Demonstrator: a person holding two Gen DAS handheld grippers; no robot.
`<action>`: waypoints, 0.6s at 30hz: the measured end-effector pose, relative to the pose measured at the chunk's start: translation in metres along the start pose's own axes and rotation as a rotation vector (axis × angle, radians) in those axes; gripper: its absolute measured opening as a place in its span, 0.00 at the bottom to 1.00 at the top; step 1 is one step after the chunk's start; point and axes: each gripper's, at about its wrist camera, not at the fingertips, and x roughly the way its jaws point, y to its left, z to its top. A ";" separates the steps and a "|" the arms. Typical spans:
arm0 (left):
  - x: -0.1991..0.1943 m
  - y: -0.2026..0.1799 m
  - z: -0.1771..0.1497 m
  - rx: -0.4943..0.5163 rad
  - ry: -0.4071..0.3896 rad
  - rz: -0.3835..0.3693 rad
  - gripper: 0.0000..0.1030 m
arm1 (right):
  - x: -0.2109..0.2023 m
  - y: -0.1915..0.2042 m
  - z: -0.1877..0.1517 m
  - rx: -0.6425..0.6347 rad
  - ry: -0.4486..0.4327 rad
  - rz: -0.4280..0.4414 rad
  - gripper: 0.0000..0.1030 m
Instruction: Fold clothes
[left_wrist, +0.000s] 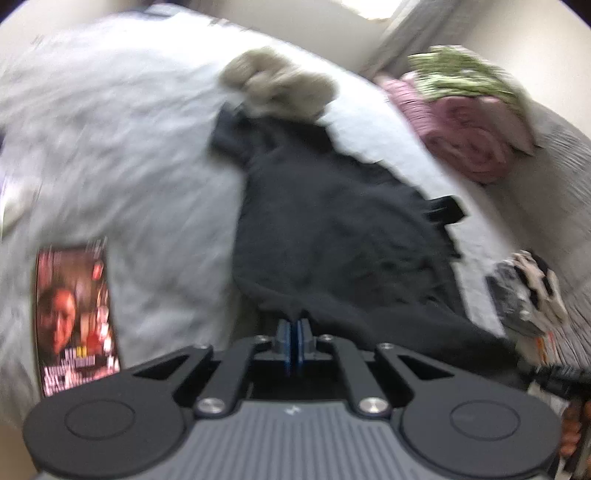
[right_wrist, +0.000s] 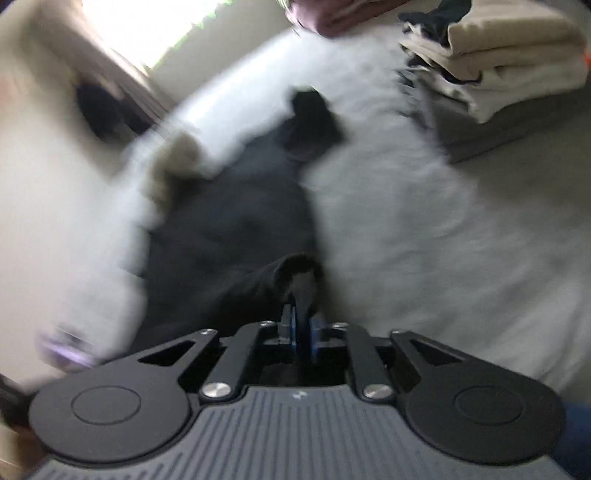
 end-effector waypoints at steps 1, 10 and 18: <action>-0.002 0.001 -0.003 0.001 0.002 -0.008 0.06 | 0.005 0.000 -0.003 -0.019 0.009 -0.009 0.15; 0.002 -0.006 -0.027 0.156 0.046 0.016 0.42 | -0.005 0.000 -0.039 -0.177 0.032 -0.034 0.55; 0.019 -0.025 -0.038 0.256 0.110 0.125 0.00 | 0.002 -0.002 -0.049 -0.269 0.145 0.006 0.05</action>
